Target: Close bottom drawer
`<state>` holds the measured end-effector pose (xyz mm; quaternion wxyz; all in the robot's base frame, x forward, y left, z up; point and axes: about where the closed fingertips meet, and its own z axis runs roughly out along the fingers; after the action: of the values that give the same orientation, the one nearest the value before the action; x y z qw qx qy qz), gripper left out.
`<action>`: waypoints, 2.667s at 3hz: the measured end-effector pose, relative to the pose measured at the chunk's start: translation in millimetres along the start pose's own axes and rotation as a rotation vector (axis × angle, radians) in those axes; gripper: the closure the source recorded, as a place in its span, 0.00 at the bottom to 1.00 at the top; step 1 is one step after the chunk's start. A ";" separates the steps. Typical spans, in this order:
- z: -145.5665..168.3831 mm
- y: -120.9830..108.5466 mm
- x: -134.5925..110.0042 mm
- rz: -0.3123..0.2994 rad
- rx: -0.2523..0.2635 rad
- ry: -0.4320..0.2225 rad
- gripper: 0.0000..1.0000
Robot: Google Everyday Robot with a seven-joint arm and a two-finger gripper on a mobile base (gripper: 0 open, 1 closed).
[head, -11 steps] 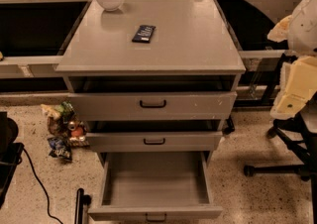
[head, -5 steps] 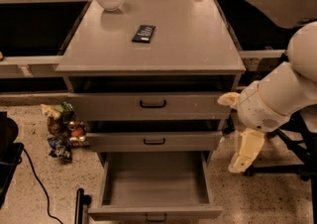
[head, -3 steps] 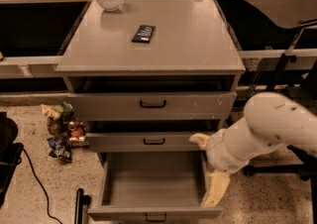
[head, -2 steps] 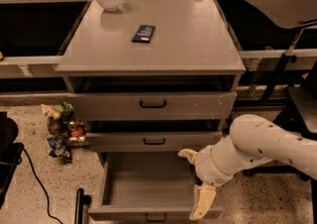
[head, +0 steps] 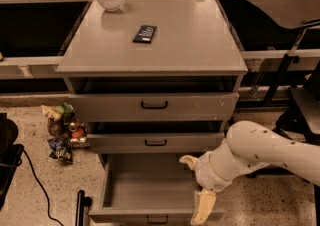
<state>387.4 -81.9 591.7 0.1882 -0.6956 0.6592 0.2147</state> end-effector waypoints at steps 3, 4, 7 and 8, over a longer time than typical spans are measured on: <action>146.0 24.4 116.8 0.095 -0.101 0.003 0.19; 186.9 25.8 136.5 0.106 -0.134 -0.050 0.41; 215.4 29.2 152.8 0.146 -0.147 -0.052 1.00; 245.5 24.0 183.9 0.168 -0.131 -0.037 1.00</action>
Offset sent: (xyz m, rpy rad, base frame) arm -0.0318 -0.0221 -0.2135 -0.0615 0.1463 -0.0259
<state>358.1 -103.4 286.1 0.1361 -0.6446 0.6961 0.2852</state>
